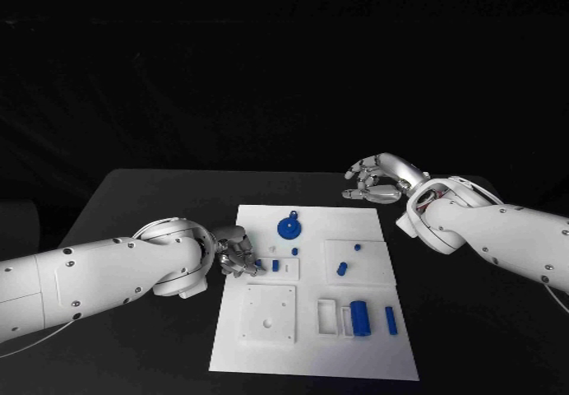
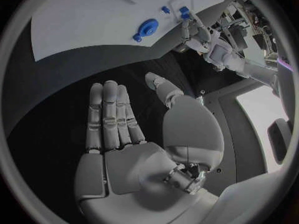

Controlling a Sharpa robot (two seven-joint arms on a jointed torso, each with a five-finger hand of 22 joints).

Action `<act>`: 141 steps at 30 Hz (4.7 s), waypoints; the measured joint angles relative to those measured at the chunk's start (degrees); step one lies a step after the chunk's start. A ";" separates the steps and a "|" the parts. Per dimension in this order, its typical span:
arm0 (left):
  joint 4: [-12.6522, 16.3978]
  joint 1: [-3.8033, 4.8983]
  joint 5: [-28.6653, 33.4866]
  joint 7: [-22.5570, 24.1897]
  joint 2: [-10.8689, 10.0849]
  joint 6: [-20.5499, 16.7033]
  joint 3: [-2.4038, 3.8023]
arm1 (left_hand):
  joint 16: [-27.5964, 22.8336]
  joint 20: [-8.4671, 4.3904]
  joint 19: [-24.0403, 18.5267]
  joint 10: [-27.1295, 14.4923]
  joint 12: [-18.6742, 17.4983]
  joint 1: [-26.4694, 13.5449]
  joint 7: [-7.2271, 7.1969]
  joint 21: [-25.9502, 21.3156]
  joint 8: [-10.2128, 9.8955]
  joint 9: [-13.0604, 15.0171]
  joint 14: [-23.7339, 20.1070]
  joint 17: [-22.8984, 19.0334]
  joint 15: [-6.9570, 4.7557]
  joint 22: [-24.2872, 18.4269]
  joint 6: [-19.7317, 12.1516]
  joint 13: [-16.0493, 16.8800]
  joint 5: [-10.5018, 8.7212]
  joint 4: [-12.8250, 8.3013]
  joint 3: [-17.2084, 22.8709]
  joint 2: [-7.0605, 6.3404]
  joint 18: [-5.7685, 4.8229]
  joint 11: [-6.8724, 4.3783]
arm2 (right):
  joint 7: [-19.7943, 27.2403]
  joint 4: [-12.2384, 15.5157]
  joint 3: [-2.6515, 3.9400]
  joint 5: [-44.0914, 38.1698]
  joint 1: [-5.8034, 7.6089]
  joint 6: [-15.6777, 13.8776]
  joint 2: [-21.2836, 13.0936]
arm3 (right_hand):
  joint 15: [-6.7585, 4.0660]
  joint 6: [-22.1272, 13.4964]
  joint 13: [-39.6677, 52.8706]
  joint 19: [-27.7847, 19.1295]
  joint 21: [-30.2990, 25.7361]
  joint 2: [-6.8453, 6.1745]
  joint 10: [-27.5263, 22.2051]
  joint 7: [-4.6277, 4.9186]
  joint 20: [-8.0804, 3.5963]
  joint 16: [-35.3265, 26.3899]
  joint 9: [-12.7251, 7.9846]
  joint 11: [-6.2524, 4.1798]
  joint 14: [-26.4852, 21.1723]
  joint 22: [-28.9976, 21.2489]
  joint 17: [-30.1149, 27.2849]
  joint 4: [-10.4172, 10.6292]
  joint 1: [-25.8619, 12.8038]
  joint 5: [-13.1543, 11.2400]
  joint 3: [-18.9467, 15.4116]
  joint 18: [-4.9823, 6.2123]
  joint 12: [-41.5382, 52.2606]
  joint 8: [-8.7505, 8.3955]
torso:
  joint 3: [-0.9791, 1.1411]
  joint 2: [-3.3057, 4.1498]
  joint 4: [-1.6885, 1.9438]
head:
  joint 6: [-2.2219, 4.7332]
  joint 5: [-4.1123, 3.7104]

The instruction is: Assemble the parts on the task board

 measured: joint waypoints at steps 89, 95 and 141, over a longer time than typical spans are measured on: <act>1.36 0.02 -0.55 -4.00 0.17 -2.34 0.00 | 0.84 -0.51 1.34 0.00 1.12 -14.30 0.04 -0.44 0.45 2.13 0.72 0.98 -0.57 0.00 -0.07 1.26 -0.09 0.41 7.02 -7.34 0.00 -0.41 | 0.00 0.12 -0.01 0.15 -0.13 0.07 -0.12 | 0.00 -0.14 -0.52 -0.20 -0.22 0.23 -0.41 -0.08 0.20 0.00 0.00 -0.01 0.00 0.24 0.08 0.31 -0.23 1.10 0.00 0.66 0.44 0.00 | 0.03 0.01 0.00 | 0.46 0.49; 1.06 0.05 -0.56 -4.37 0.41 -1.98 0.04 | 1.15 -0.51 1.33 0.30 1.51 -14.50 -0.21 0.02 0.90 2.13 0.81 1.20 -0.67 -0.01 0.61 1.41 -0.06 0.41 7.02 -7.08 0.01 -0.72 | -0.03 0.13 -0.01 0.15 -0.13 0.08 -0.20 | 0.00 -0.12 -0.57 -0.21 -0.22 0.23 -0.41 -0.08 0.20 0.00 0.00 -0.01 0.00 0.29 0.07 0.31 -0.23 1.10 0.00 0.65 0.44 0.00 | 0.03 0.01 -0.01 | 0.46 0.51; 0.59 0.66 3.95 -4.33 0.47 -0.08 0.17 | 2.01 -0.01 0.01 0.20 2.45 -25.72 -0.03 3.32 1.11 6.11 0.16 1.33 -0.19 0.03 0.66 1.38 1.74 -17.00 24.74 -0.48 0.00 -0.38 | -0.04 0.09 -0.01 0.17 -0.14 0.17 0.00 | 0.00 0.00 -1.15 0.00 -0.22 0.23 -0.41 0.02 0.41 -0.22 0.00 0.00 0.00 0.59 0.23 0.47 -0.23 3.10 -0.15 0.34 0.72 0.00 | 0.03 -0.01 -0.04 | 0.47 0.52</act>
